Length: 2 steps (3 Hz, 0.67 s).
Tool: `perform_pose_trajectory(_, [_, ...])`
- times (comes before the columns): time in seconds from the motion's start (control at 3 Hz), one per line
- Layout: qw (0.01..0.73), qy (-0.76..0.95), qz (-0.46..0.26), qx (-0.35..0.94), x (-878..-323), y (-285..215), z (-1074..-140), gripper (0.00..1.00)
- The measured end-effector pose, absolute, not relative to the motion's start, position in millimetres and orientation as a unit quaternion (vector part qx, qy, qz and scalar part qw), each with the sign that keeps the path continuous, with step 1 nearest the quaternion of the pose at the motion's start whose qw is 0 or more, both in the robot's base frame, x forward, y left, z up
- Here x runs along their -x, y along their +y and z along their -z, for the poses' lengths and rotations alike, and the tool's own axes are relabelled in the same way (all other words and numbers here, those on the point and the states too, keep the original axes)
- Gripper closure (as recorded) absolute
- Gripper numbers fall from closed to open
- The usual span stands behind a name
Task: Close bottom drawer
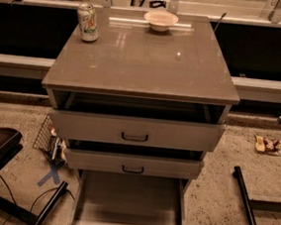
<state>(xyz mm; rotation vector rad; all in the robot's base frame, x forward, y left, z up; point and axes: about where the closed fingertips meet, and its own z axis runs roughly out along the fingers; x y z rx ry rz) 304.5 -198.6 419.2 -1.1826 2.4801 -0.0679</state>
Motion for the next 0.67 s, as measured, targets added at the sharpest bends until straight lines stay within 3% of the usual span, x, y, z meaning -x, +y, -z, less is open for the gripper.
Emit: perform_pose_trajectory(0.67, [0.167, 0.851, 0.033, 0.496, -285.7, -166.6, -305.5, 0.00])
